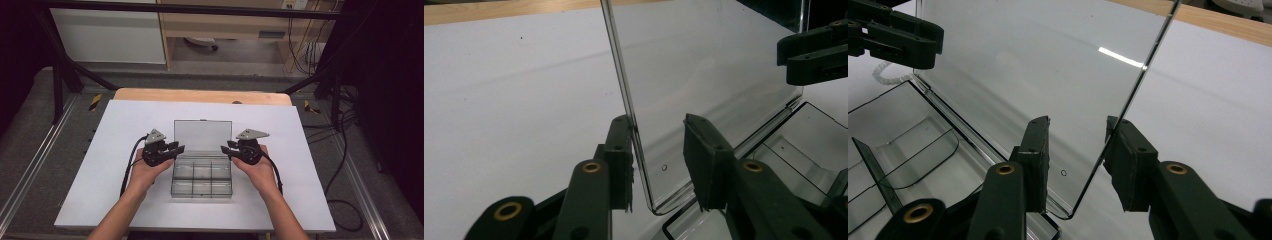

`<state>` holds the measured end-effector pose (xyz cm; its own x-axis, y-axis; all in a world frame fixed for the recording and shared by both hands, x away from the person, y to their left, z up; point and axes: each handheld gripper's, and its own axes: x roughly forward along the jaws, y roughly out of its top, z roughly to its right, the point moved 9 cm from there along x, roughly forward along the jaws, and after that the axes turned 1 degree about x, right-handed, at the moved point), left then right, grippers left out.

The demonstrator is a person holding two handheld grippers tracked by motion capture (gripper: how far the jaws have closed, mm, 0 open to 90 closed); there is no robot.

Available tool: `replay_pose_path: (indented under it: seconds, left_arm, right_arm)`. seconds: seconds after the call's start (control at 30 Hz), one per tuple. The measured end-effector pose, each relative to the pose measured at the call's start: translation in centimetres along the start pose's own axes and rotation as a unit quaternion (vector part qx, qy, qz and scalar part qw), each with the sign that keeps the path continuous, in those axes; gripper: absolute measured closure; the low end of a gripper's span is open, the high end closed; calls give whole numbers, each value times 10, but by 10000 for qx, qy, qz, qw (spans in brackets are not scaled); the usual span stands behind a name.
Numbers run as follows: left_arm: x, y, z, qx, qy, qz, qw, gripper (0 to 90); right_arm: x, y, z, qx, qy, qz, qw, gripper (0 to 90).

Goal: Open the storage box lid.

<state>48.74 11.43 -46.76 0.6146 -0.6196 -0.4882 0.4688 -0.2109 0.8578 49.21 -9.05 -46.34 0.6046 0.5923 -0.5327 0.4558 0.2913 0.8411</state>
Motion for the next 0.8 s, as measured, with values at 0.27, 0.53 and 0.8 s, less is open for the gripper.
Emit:
replay_pose_path:
  seconds: [0.27, 0.53, 0.8]
  left_arm:
    - [3, -1, 0, -1, 47, -21, 10000, 616]
    - [6, -4, 0, -16, 43, -99, 9999, 574]
    - [9, -6, 0, -65, 56, -160, 9998, 539]
  right_arm:
    - [3, -1, 1, 0, -20, -51, 10000, 596]
    - [6, -3, 1, 34, -34, -141, 9999, 559]
    - [9, -5, 1, 103, -31, -207, 9997, 522]
